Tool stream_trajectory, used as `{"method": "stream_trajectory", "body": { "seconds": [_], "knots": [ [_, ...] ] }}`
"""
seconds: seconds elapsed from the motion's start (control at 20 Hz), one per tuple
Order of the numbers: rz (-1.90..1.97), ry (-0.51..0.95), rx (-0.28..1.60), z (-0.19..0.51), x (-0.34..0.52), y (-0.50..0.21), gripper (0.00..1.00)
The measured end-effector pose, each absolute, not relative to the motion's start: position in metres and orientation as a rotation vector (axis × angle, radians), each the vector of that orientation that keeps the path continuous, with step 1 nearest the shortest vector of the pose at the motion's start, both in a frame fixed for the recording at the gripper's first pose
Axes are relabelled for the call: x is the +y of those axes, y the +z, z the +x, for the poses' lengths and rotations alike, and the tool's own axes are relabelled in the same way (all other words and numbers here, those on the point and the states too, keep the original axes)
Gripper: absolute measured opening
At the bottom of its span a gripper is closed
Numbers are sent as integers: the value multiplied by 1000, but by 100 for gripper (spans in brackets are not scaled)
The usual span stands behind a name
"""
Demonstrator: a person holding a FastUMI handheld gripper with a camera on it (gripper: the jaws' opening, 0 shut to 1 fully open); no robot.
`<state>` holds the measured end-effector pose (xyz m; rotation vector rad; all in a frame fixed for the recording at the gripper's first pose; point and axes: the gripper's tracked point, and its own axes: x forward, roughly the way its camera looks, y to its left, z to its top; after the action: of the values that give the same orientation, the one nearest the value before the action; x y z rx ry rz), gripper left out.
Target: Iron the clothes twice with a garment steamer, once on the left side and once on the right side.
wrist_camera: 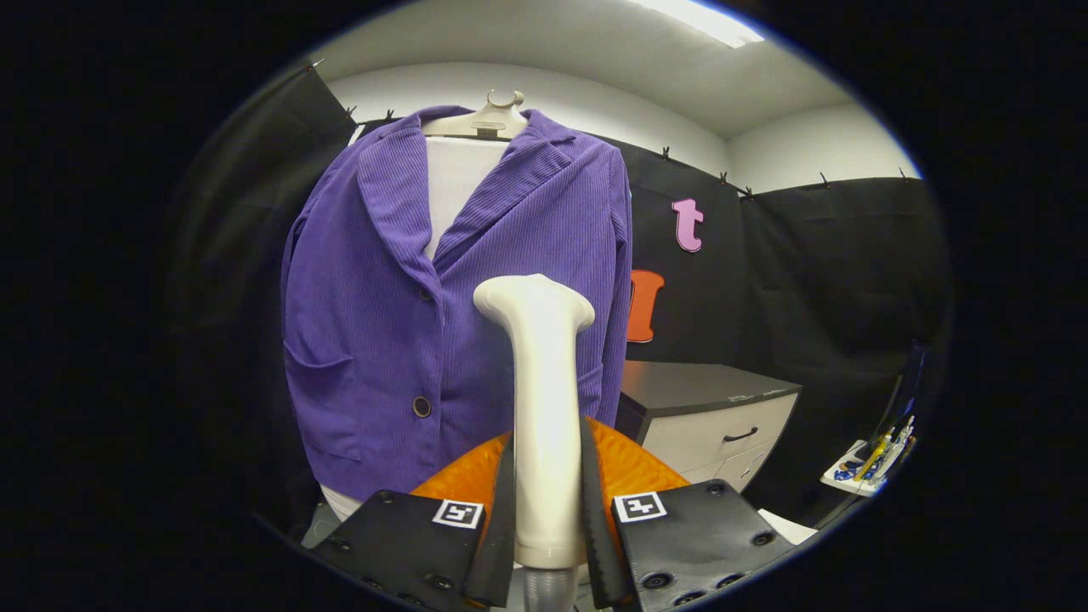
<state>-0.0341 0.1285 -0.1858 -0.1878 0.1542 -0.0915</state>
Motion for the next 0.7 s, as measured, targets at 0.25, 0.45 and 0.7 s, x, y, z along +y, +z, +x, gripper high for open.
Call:
{"method": "stream_trajectory", "body": {
  "seconds": [0.25,0.45,0.7],
  "knots": [
    [-193,-95,183,-45,125,-207,43],
    [-188,-101,225,-56,122,-231,43],
    [-189,-100,270,-74,120,-259,43]
  ]
}}
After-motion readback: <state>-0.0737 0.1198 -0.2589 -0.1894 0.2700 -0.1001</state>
